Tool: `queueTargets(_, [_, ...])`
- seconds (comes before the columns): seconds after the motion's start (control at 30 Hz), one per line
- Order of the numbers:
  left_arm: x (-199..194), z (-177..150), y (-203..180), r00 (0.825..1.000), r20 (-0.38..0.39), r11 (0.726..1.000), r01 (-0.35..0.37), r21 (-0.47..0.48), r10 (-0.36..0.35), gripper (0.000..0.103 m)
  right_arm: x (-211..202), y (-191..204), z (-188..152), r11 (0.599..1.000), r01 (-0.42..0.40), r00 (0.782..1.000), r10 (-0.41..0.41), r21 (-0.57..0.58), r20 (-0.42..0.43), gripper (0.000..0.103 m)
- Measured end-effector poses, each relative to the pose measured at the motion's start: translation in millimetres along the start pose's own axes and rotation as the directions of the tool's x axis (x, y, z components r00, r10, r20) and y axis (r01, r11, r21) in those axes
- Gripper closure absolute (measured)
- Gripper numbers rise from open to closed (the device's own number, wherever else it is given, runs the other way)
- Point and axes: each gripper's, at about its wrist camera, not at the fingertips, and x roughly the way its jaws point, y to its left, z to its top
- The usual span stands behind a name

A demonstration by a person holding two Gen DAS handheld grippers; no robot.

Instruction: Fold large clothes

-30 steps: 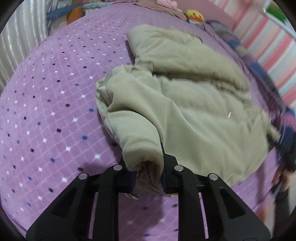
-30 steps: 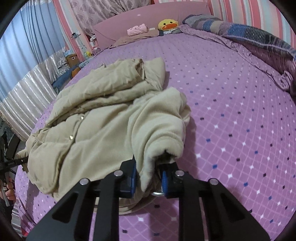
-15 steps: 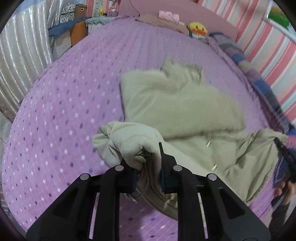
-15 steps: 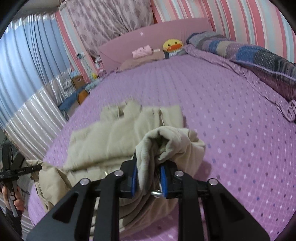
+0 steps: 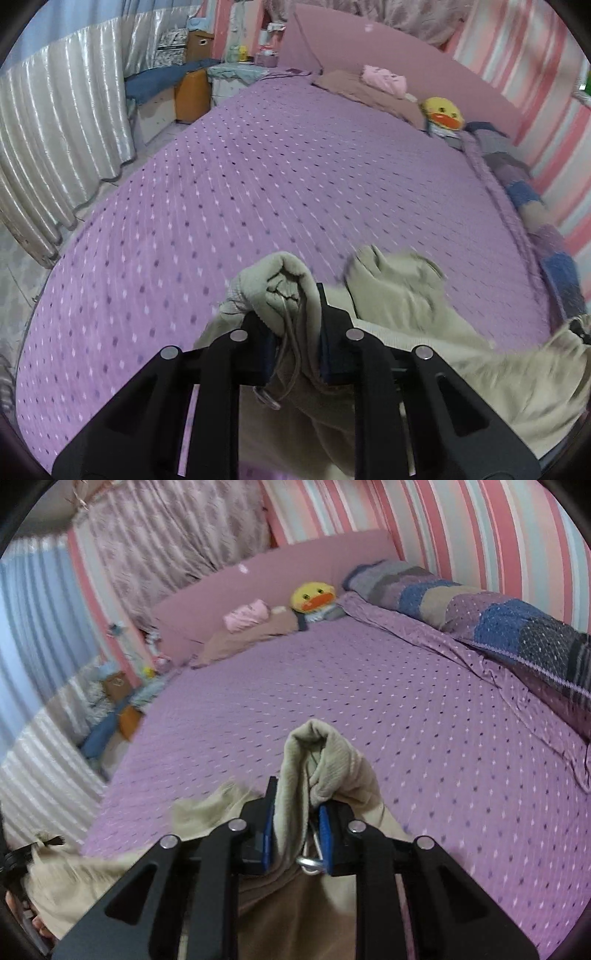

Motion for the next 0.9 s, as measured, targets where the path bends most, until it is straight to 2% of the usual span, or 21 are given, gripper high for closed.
queueTargets(0.1, [45, 27, -5, 0.999, -0.018, 0.999, -0.049, -0.020, 0.048, 0.086, 61, 5, 19, 0.997, 0.073, 0.995, -0.073, -0.012, -0.061, 0.083])
queueTargets(0.2, [94, 42, -15, 0.994, -0.043, 0.995, -0.102, -0.016, 0.101, 0.086, 110, 2, 24, 0.992, 0.122, 0.986, -0.122, -0.015, -0.114, 0.083])
queueTargets(0.33, [148, 42, -32, 0.980, -0.069, 0.982, -0.185, 0.049, 0.188, 0.085, 175, -1, 10, 0.980, 0.181, 0.961, -0.194, -0.081, -0.198, 0.083])
queueTargets(0.43, [183, 34, -37, 0.973, -0.128, 0.981, -0.185, 0.059, 0.191, 0.084, 210, -12, -9, 0.978, 0.189, 0.941, -0.205, -0.082, -0.269, 0.083])
queueTargets(0.53, [202, 23, -40, 0.962, -0.160, 0.972, -0.208, 0.108, 0.223, 0.084, 219, -16, -21, 0.980, 0.183, 0.936, -0.196, -0.071, -0.293, 0.083])
queueTargets(0.63, [202, 27, -45, 0.960, -0.166, 0.970, -0.206, 0.131, 0.226, 0.082, 216, -14, -17, 0.980, 0.176, 0.931, -0.196, -0.092, -0.309, 0.082])
queueTargets(0.7, [194, 31, -44, 0.959, -0.189, 0.971, -0.182, 0.157, 0.211, 0.080, 212, -17, -9, 0.985, 0.153, 0.925, -0.171, -0.078, -0.340, 0.076])
queueTargets(0.8, [178, 35, -42, 0.951, -0.233, 0.963, -0.150, 0.225, 0.202, 0.074, 202, -23, 0, 0.995, 0.096, 0.914, -0.099, -0.028, -0.393, 0.056])
queueTargets(0.83, [175, 39, -45, 0.953, -0.240, 0.966, -0.131, 0.222, 0.184, 0.068, 194, -26, 3, 0.998, 0.066, 0.913, -0.060, 0.002, -0.403, 0.043])
queueTargets(0.87, [164, 42, -43, 0.955, -0.257, 0.974, -0.094, 0.206, 0.147, 0.059, 183, -32, 8, 0.998, 0.013, 0.912, 0.013, 0.061, -0.409, 0.035])
queueTargets(0.9, [156, 45, -41, 0.954, -0.278, 0.981, -0.057, 0.183, 0.107, 0.051, 175, -35, 10, 0.995, -0.011, 0.913, 0.049, 0.094, -0.404, 0.024])
